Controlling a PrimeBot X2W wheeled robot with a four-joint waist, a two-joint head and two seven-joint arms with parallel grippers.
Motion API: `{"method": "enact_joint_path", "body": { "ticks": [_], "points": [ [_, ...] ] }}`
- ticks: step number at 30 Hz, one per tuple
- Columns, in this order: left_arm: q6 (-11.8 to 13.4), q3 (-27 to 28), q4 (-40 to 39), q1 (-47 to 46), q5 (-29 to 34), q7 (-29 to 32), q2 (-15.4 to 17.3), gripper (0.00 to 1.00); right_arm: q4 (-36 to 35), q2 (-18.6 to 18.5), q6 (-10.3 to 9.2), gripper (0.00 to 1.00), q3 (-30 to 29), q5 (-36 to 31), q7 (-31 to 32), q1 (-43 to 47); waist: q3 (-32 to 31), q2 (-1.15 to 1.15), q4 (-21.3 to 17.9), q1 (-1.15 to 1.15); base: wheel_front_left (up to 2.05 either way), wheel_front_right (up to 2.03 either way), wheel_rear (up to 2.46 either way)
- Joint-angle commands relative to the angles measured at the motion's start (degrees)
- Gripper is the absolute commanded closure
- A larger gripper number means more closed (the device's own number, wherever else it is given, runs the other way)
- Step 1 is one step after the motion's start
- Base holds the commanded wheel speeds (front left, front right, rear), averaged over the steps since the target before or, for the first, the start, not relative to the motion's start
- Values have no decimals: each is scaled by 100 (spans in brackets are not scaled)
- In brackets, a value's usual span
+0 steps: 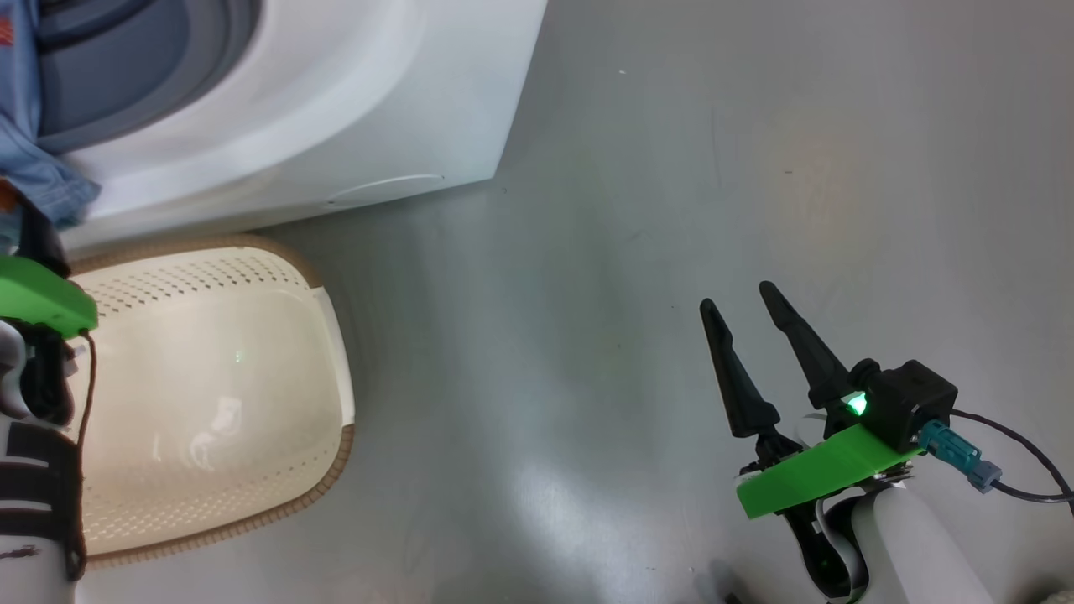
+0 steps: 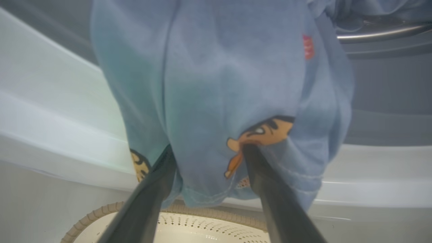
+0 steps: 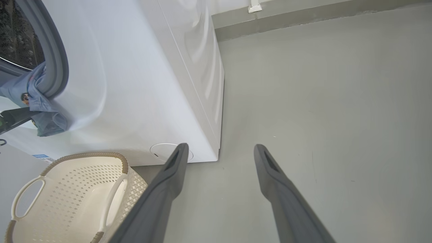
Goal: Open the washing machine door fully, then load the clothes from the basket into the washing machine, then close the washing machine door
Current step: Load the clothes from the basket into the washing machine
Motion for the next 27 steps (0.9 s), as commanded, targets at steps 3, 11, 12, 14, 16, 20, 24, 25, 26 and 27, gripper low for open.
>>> {"method": "enact_joint_path", "body": {
  "ticks": [3,11,12,14,16,20,24,25,26,27],
  "points": [
    [-43,20,-39,-186,-130,-208,317,80,-128,25,9,0,78,-25,-27,36,69,0,-38,0,0,0,0],
    [-61,-644,-185,-171,-600,-440,387,100,-84,48,9,0,32,-42,-27,39,-24,0,36,0,0,0,0],
    [-61,-713,-222,-131,-654,-463,406,100,-77,49,9,0,29,-49,-27,46,-60,0,53,0,0,0,0],
    [-61,-831,-312,-46,-647,-508,472,100,-58,50,9,0,15,-55,-27,70,-137,0,90,0,0,0,0],
    [-61,-855,-446,34,-649,-535,495,100,-35,50,9,0,6,-56,-27,98,-221,0,125,0,0,0,0],
    [-44,-766,-914,213,-528,-551,518,100,14,37,9,0,35,-38,-27,148,-387,0,166,0,0,0,0],
    [-1,-690,-1361,379,-386,-553,488,100,64,32,9,0,77,-12,-27,183,-509,0,167,0,0,0,0],
    [2,-682,-1437,387,-369,-553,476,100,74,30,9,0,85,-7,-27,187,-537,0,165,0,0,0,0],
    [11,-705,-1491,389,-320,-553,486,100,82,30,9,0,94,0,-27,194,-561,0,161,0,0,0,0],
    [11,-713,-1518,372,-320,-553,475,100,89,28,9,0,105,5,-27,200,-577,0,155,0,0,0,0]
  ]
}}
